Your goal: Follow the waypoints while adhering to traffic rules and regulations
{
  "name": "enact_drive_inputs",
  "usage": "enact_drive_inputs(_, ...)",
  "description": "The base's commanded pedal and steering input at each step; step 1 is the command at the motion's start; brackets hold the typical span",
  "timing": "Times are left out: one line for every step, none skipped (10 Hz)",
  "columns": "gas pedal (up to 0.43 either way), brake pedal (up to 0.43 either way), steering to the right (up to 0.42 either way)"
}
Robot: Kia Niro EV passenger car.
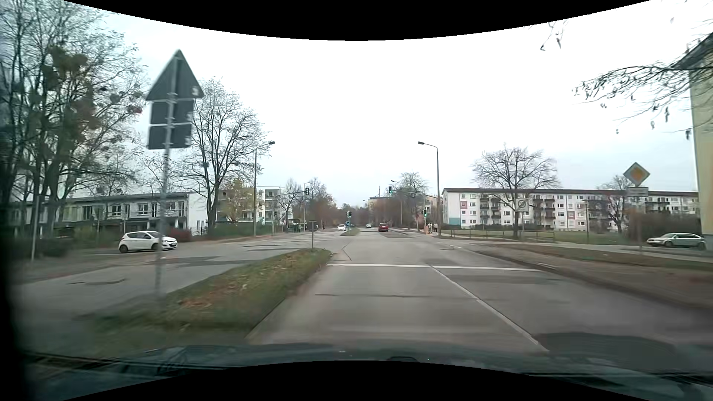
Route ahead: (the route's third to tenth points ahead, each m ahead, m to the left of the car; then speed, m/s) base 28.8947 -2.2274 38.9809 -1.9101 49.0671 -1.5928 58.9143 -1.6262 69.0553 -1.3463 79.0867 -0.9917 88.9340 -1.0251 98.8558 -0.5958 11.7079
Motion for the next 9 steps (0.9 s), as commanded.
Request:
enact_drive_inputs(0.169,0.000,-0.005)
enact_drive_inputs(0.157,0.000,-0.005)
enact_drive_inputs(0.157,0.000,-0.005)
enact_drive_inputs(0.157,0.000,-0.005)
enact_drive_inputs(0.157,0.000,-0.005)
enact_drive_inputs(0.157,0.000,-0.004)
enact_drive_inputs(0.157,0.000,-0.004)
enact_drive_inputs(0.150,0.000,-0.005)
enact_drive_inputs(0.150,0.000,-0.005)
